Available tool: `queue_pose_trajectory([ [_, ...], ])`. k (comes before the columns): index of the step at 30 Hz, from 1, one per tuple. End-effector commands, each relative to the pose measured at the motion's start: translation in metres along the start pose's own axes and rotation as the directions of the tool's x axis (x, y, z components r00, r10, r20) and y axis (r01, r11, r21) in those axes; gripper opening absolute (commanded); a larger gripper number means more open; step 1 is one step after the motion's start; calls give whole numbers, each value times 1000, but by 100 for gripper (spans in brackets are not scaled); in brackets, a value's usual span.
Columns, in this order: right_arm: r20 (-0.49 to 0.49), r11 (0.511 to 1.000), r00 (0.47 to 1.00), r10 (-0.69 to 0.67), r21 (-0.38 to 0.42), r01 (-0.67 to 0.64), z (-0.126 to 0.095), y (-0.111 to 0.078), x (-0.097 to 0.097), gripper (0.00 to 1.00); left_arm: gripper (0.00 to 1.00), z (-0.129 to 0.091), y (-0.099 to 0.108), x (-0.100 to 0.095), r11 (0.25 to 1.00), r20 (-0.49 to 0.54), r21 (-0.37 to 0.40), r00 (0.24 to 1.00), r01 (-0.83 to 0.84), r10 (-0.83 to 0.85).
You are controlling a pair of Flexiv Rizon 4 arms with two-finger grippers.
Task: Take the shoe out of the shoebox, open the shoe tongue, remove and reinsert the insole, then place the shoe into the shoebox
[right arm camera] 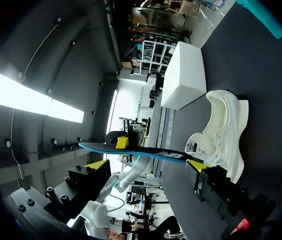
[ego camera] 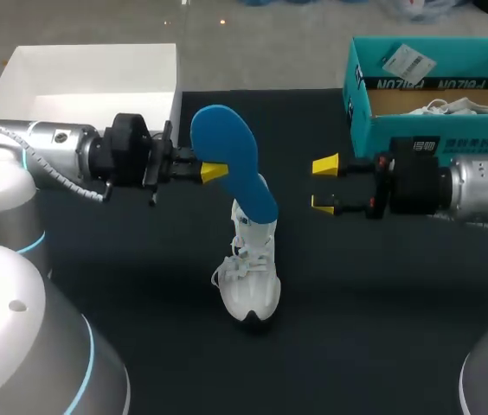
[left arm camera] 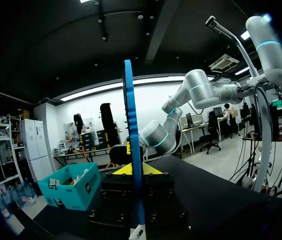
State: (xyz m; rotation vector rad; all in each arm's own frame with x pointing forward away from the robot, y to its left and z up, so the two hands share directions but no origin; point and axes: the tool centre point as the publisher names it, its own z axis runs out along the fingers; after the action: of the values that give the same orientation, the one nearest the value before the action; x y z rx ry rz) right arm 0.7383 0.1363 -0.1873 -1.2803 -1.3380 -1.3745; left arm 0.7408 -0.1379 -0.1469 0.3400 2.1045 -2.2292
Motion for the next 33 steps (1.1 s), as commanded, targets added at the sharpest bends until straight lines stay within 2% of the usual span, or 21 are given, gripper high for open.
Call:
queue_pose_trajectory([
  [1, 3, 1000, 1000, 0, -3, 0, 1, -1, 0, 100, 0, 1, 0, 0, 1000, 0, -2, 1000, 0, 0],
  [5, 3, 1000, 1000, 0, -3, 0, 1, -1, 0, 100, 0, 0, 4, 0, 999, 7, -6, 999, -43, 43],
  [8, 3, 1000, 1000, 0, -3, 0, 1, -1, 0, 100, 0, -6, 6, -7, 962, 51, -39, 961, -270, 272],
  [11, 3, 1000, 1000, 0, -3, 0, 1, -1, 0, 100, 0, -10, 2, -16, 885, 86, -109, 882, -453, 463],
  [14, 3, 1000, 1000, 0, -3, 0, 1, -1, 0, 100, 0, -13, -4, -24, 824, 126, -74, 815, -561, 566],
  [20, 3, 1000, 1000, 0, -3, 0, 1, -1, 0, 100, 0, -11, -24, -40, 777, 187, -16, 761, -630, 621],
  [22, 3, 1000, 1000, 0, -3, 0, 1, -1, 0, 100, 0, -11, -27, -43, 752, 163, -50, 737, -658, 656],
  [24, 3, 1000, 1000, 0, -3, 0, 1, -1, 0, 100, 0, -11, -22, -46, 706, 113, -88, 697, -702, 708],
  [26, 3, 1000, 1000, 0, -3, 0, 1, -1, 0, 100, 0, -11, -12, -45, 600, 39, -138, 601, -788, 798],
  [28, 3, 1000, 1000, 0, -3, 0, 1, -1, 0, 100, 0, -12, 0, -43, 445, -50, -200, 462, -873, 885],
  [30, 3, 1000, 1000, 0, -3, 0, 1, -1, 0, 100, 0, -11, 11, -41, 335, -97, -245, 367, -910, 925],
  [33, 3, 1000, 1000, 0, -3, 0, 1, -1, 0, 100, 0, -11, 11, -41, 335, -97, -245, 367, -910, 925],
])
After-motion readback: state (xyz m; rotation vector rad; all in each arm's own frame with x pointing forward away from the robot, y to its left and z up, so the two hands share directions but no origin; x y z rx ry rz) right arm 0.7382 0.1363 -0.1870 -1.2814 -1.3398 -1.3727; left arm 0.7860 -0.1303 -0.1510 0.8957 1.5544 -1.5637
